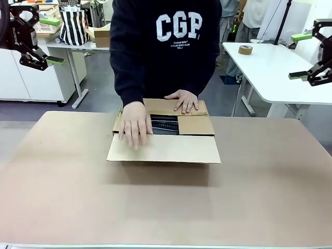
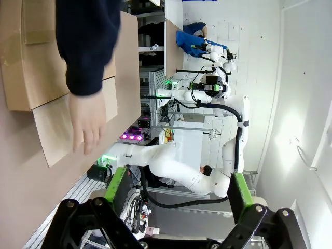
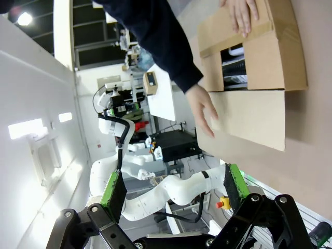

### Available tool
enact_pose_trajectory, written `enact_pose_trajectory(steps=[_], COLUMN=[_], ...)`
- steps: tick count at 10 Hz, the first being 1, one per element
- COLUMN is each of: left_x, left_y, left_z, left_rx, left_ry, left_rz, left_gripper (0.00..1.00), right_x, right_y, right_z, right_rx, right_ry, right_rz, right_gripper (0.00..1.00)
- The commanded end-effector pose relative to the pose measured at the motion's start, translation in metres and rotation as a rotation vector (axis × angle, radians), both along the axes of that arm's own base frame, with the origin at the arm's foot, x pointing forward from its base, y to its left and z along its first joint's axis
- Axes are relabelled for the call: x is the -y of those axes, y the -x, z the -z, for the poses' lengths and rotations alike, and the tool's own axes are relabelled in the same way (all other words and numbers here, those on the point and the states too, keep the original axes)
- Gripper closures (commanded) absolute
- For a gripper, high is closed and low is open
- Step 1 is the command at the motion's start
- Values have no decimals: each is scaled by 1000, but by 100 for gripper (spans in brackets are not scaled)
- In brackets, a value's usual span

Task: Pack the gift set into the box.
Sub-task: Press and hold the closed box until the human finishes sealing it.

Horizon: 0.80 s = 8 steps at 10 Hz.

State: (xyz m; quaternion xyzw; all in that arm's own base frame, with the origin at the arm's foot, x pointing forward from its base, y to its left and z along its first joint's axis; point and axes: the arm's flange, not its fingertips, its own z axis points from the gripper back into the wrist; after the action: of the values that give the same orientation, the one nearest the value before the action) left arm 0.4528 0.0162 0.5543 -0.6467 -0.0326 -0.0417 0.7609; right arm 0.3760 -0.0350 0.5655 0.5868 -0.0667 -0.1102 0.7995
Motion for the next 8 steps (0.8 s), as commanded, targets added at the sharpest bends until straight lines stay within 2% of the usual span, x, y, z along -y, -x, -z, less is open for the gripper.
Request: enact_pose_trajectory(steps=[1,8], left_x=[0,0], left_y=[2,2], left_z=[-2,-2], left_rx=[-1,-1], left_ry=[-14,-14], left_rz=[-3,-3], left_gripper=[0,0], right_x=[-1,-1], right_y=[0,0], right_z=[-2,-2], right_rx=[-10,-10], right_ry=[-4,-4], right_rz=[1,1], right_gripper=[0,0])
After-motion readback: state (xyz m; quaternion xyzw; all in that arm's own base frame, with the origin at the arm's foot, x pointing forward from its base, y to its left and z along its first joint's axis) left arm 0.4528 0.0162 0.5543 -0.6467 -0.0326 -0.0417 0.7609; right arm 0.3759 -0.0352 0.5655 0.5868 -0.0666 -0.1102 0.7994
